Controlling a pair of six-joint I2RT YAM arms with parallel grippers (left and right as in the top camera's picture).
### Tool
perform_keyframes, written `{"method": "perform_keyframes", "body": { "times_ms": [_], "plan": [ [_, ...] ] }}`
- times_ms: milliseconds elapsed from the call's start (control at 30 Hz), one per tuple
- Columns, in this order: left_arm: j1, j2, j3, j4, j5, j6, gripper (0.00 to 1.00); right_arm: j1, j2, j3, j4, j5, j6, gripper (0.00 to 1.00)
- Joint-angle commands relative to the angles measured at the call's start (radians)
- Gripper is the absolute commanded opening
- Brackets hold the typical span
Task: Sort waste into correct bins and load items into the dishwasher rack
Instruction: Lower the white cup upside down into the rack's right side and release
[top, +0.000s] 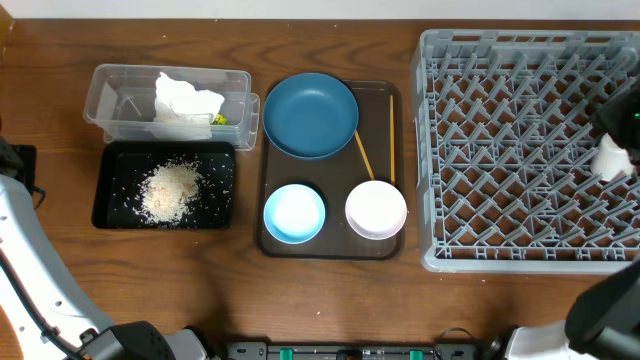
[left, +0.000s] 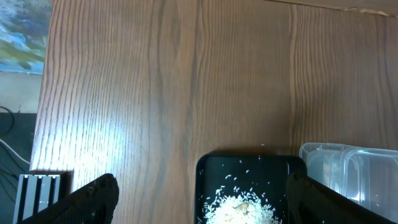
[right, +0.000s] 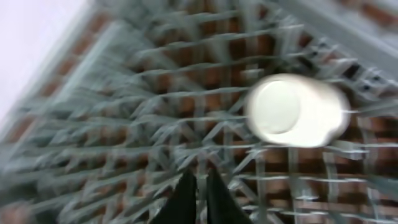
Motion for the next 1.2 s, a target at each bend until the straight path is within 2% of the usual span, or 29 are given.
{"method": "perform_keyframes", "body": {
  "times_ms": [0,267,800,1000,1167],
  "plan": [
    [0.004,0.008,0.005,-0.003,-0.009,-0.009,0.89,0.002,0.076,0.001,0.004,0.248,0.094,0.01],
    [0.004,0.008,0.005,-0.003,-0.009,-0.009,0.89,-0.021,0.201,0.001,0.017,0.240,0.090,0.01],
    [0.004,0.008,0.005,-0.003,-0.009,-0.009,0.89,-0.023,-0.006,0.001,-0.042,0.333,0.092,0.02],
    [0.004,0.008,0.005,-0.003,-0.009,-0.009,0.89,-0.023,0.006,0.001,-0.010,0.258,0.079,0.01],
    [0.004,0.008,0.005,-0.003,-0.009,-0.009,0.89,-0.024,0.069,0.001,0.060,0.282,0.079,0.01]
  ]
}}
